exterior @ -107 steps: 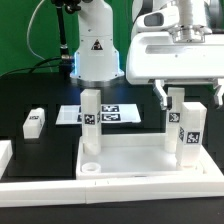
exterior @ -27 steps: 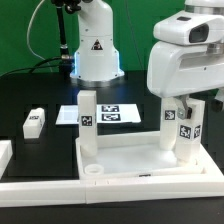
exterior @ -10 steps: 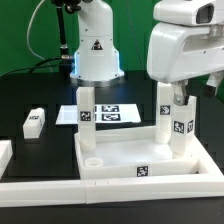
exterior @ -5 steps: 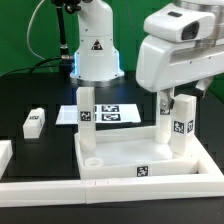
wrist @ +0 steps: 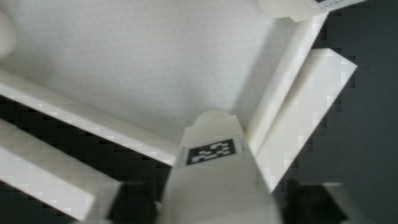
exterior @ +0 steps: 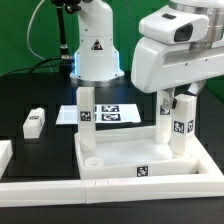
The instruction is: Assemble desk
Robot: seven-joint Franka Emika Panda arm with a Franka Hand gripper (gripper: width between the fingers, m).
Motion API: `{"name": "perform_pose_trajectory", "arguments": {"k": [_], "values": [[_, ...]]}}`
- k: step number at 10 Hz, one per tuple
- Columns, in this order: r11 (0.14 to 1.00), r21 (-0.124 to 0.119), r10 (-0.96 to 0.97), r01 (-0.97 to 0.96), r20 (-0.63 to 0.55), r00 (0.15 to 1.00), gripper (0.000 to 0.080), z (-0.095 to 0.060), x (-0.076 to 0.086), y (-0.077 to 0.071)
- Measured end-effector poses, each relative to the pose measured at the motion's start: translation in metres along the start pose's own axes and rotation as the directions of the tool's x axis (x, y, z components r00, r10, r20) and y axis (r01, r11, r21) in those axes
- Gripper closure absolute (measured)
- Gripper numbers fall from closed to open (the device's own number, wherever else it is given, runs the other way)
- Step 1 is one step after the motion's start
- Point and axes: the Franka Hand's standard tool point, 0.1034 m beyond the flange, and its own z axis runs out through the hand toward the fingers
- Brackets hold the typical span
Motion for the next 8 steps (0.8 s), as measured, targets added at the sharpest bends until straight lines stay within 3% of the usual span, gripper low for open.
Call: {"name": "perform_pose_trajectory", "arguments": {"k": [6,8], "values": [[0.916,0.000,0.402,-0.402,-0.002,0.916,0.0510,0.000,0.000,0.002],[0.821,0.041,0.570,-0.569,-0.009,0.822,0.0509,0.000,0.008,0.020]]}}
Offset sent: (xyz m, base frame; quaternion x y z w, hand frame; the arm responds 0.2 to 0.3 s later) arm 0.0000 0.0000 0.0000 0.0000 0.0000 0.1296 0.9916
